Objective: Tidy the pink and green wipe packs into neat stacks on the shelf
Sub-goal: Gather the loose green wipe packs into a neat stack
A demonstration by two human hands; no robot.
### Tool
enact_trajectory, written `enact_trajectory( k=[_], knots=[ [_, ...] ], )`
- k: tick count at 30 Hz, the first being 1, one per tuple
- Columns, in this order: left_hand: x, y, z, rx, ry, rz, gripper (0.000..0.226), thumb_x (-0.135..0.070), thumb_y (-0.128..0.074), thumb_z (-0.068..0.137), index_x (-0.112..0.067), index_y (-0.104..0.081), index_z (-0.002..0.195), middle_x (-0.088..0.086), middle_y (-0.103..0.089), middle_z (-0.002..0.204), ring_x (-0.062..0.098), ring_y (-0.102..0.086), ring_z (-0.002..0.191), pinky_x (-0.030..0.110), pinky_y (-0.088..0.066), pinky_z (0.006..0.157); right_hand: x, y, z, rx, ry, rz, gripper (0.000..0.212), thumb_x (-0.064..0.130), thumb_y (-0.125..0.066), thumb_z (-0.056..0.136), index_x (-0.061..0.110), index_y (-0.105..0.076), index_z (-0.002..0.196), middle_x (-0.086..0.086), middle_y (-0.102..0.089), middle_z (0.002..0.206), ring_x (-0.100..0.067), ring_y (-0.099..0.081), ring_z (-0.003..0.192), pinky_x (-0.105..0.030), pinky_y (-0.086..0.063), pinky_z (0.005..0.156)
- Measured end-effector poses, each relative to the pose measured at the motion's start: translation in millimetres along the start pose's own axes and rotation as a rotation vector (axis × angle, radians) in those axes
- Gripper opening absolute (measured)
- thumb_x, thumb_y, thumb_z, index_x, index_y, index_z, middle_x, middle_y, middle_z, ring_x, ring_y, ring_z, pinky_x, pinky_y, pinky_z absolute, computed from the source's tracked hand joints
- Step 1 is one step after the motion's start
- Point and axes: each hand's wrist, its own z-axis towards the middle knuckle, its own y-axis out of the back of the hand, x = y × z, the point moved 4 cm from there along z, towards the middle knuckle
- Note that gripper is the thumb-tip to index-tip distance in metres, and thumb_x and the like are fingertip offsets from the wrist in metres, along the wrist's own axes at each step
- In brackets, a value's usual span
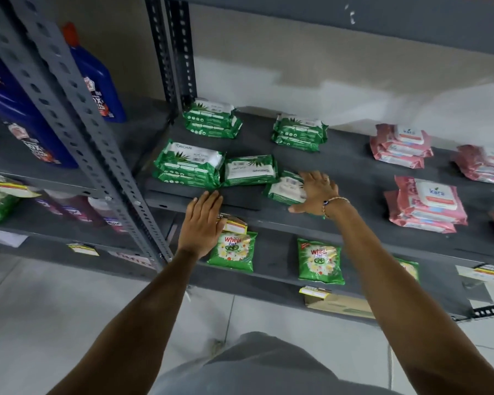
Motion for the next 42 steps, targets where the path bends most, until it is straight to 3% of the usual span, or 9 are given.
enact_trajectory(
  k=[7,13,20,23,25,28,34,38,42],
  knots=[
    [1.7,-7.9,5.2,-0.124,-0.040,0.054,0.051,-0.035,-0.035,0.093,-0.004,-0.039,0.133,0.020,-0.059,0.131,0.029,-0.035,0.127,0.037,-0.008,0.114,-24.1,32.9,-15.2,0.066,-0.058,0.012,0.098,0.035,-0.084,0.055,0.015,-0.037,0.139,-0.014,-0.040,0.139,-0.033,-0.032,0.130,-0.039,-0.035,0.104],
    [1.9,-9.9,3.7,-0.253,-0.072,0.051,0.050,-0.033,-0.042,0.091,-0.004,-0.041,0.132,0.019,-0.059,0.131,0.030,-0.037,0.128,0.043,-0.021,0.109,40.2,61.7,1.0,-0.091,0.123,0.180,0.094,0.028,-0.082,0.060,0.021,-0.034,0.141,-0.011,-0.036,0.140,-0.030,-0.032,0.131,-0.040,-0.036,0.106],
    [-2.8,-2.9,-2.5,-0.334,-0.056,-0.021,0.049,-0.029,-0.042,0.091,-0.002,-0.051,0.130,0.018,-0.057,0.133,0.029,-0.039,0.128,0.043,-0.023,0.111,91.5,35.5,43.3,-0.076,0.189,0.121,0.089,0.030,-0.072,0.068,0.027,-0.028,0.144,-0.006,-0.034,0.139,-0.026,-0.029,0.132,-0.041,-0.028,0.108],
    [-13.7,8.1,-1.8,-0.389,0.036,-0.133,0.038,-0.023,-0.041,0.092,-0.003,-0.062,0.117,0.015,-0.063,0.120,0.029,-0.050,0.114,0.042,-0.032,0.103,88.7,36.5,52.0,0.034,0.201,0.057,0.090,0.034,-0.070,0.072,0.028,-0.021,0.147,-0.007,-0.025,0.149,-0.027,-0.022,0.139,-0.043,-0.023,0.114],
    [-29.8,19.9,2.5,-0.401,0.072,-0.173,0.031,-0.020,-0.040,0.093,-0.007,-0.066,0.105,0.011,-0.066,0.104,0.027,-0.056,0.095,0.038,-0.038,0.087,85.2,42.6,53.0,0.111,0.218,0.241,0.083,0.038,-0.068,0.078,0.026,-0.023,0.147,-0.006,-0.023,0.154,-0.026,-0.023,0.141,-0.042,-0.025,0.114],
    [-64.7,30.3,20.6,-0.288,0.137,-0.319,0.035,-0.022,-0.034,0.095,-0.006,-0.065,0.097,0.011,-0.065,0.091,0.028,-0.058,0.082,0.039,-0.046,0.075,79.6,52.9,53.8,0.103,0.175,0.613,0.062,0.045,-0.053,0.089,0.018,-0.036,0.142,-0.007,-0.041,0.147,-0.023,-0.041,0.132,-0.034,-0.033,0.108],
    [-93.7,43.8,69.0,0.177,0.751,-1.120,0.060,-0.045,-0.025,0.101,0.006,-0.058,0.104,0.016,-0.059,0.090,0.027,-0.057,0.085,0.033,-0.039,0.076,67.7,51.5,57.3,0.198,0.114,0.371,0.057,0.055,-0.044,0.089,0.018,-0.050,0.132,-0.007,-0.050,0.138,-0.023,-0.046,0.124,-0.032,-0.036,0.100],
    [-91.5,40.6,88.3,0.260,0.788,-1.094,0.068,-0.050,-0.023,0.100,0.005,-0.053,0.126,0.022,-0.059,0.125,0.036,-0.056,0.114,0.036,-0.040,0.091,54.4,50.9,49.6,0.261,0.019,0.275,0.078,0.065,-0.044,0.084,0.008,-0.040,0.138,-0.011,-0.039,0.147,-0.028,-0.040,0.132,-0.036,-0.034,0.103],
    [-89.8,44.8,101.7,0.286,0.676,-0.965,0.063,-0.047,-0.027,0.100,0.002,-0.058,0.124,0.024,-0.062,0.122,0.036,-0.058,0.111,0.042,-0.047,0.095,29.3,37.5,31.9,0.340,-0.107,0.385,0.086,0.072,-0.036,0.082,0.009,-0.036,0.141,-0.018,-0.049,0.139,-0.027,-0.060,0.111,-0.039,-0.049,0.097]
  ],
)
